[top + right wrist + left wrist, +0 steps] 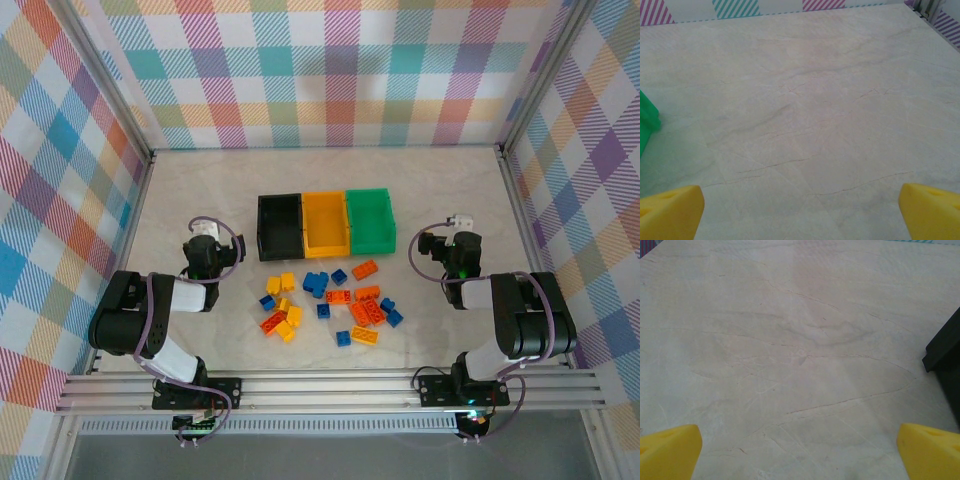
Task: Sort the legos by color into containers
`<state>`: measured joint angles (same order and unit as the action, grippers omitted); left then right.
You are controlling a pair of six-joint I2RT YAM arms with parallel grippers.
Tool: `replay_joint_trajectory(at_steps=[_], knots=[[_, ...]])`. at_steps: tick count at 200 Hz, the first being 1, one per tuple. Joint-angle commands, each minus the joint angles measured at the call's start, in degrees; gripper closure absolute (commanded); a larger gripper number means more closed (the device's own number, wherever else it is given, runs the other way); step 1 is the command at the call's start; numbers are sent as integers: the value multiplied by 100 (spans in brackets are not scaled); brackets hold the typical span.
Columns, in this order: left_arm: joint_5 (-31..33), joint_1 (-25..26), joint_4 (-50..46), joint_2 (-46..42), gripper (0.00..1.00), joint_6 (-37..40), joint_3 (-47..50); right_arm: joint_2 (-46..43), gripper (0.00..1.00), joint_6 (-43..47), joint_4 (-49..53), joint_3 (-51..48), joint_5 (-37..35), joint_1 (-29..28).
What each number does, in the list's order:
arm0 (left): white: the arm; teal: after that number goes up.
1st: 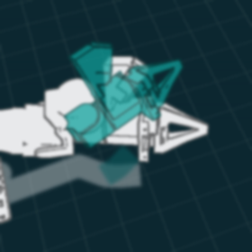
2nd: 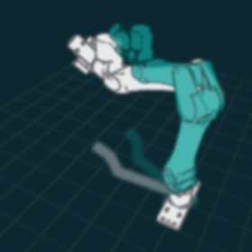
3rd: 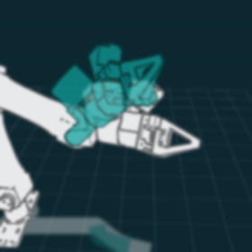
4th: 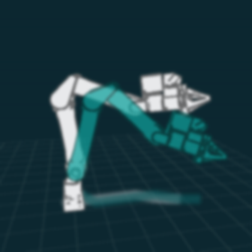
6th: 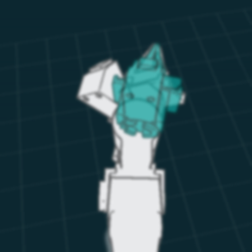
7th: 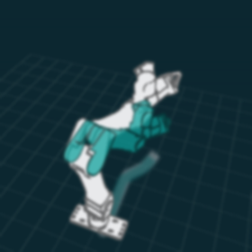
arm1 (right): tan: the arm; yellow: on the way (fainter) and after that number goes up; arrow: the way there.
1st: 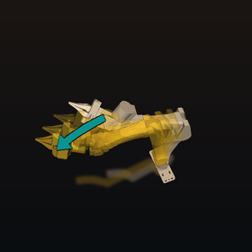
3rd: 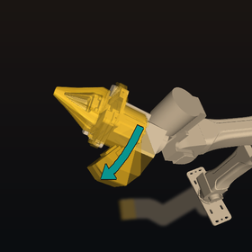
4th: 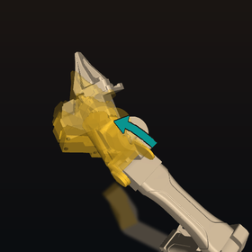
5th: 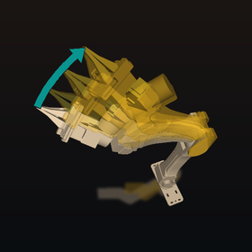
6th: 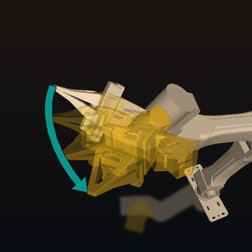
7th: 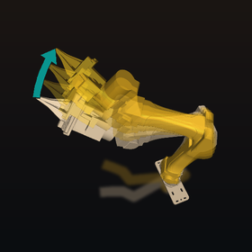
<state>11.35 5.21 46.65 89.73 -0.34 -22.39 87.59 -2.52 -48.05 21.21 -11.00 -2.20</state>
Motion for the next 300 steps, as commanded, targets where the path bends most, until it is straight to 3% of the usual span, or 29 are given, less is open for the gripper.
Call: replay_joint_trajectory(at_steps=[1, 23, 59, 110, 133, 148, 169, 180, 188, 196, 202, 211, 247, 273, 287, 300], knots=[[-75, -49, 30, -25, 0, 60, -124, 25, 0, -97, -223, 85, 72, 27], [-11, -47, 40, -55, 0, 63, -125, 21, 0, -83, -254, 77, 66, 29], [803, -47, -2060, -694, 0, -279, -1016, -125, 0, -84, -283, -11, 28, 34], [601, -46, -2301, -1670, 0, -610, -1039, -154, 0, -110, 27, 177, 410, 165], [407, -41, -2410, -2090, 0, -755, -1075, -1042, 0, -341, 1593, 591, -265, 135], [478, -46, -2361, -2344, 0, -953, -1057, -1428, 0, -517, 1861, 597, -624, 132], [909, -55, -2675, -2515, 0, -1907, -1257, -1561, 0, -1227, 3244, 1207, -1740, 137], [1609, -56, -3726, -2594, 0, -3209, -1626, -1517, 0, -2072, 4342, 1698, -2371, 136], [2231, -88, -5327, -2574, 0, -4581, -2079, -1518, 0, -2833, 5199, 2039, -2461, 154], [2207, -170, -5879, -2488, 0, -4781, -2373, -1505, 0, -3749, 6177, 2378, -2509, 165], [1996, -183, -5848, -2456, 0, -4481, -2437, -1489, 0, -4043, 6544, 2532, -2416, 191], [1640, -187, -5723, -2452, 0, -4208, -2471, -1490, 0, -3742, 6299, 2493, -2024, 196], [666, -186, -5436, -2986, 0, -4138, -2302, -1930, 0, -3398, 5818, 2219, -705, 186], [77, -123, -6457, -3054, 11, -4059, -2890, -2172, 0, -3175, 6328, 2313, 448, 157], [-274, 68, -6502, -3134, 2, -3916, -2947, -2277, 0, -3098, 6554, 2271, 858, -3], [-402, 347, -6550, -3290, 2, -3838, -2918, -2316, 0, -2935, 6906, 2310, 950, -323]])
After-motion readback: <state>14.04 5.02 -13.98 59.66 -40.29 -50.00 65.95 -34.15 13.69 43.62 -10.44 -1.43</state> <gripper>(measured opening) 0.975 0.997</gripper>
